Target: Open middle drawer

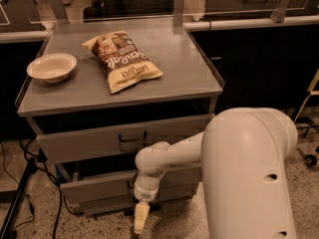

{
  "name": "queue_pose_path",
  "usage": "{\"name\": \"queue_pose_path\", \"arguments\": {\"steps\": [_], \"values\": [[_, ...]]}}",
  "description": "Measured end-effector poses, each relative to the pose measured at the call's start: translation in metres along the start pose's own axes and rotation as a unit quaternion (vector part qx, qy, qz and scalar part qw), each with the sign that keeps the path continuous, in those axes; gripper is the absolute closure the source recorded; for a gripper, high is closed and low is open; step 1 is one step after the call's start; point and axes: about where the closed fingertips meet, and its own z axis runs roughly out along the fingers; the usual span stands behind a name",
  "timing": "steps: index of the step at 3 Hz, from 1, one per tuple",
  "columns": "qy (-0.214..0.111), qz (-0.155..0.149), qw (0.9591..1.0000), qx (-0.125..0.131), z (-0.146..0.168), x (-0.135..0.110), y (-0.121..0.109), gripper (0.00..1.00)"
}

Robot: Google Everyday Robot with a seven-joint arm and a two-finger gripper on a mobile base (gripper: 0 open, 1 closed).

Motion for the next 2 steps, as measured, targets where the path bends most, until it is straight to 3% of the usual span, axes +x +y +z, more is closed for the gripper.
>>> {"name": "queue_pose_path", "arguments": {"steps": [2], "values": [[-0.007, 0.017, 0.9998, -0.012, 0.007, 0.012, 0.021, 0.0]]}}
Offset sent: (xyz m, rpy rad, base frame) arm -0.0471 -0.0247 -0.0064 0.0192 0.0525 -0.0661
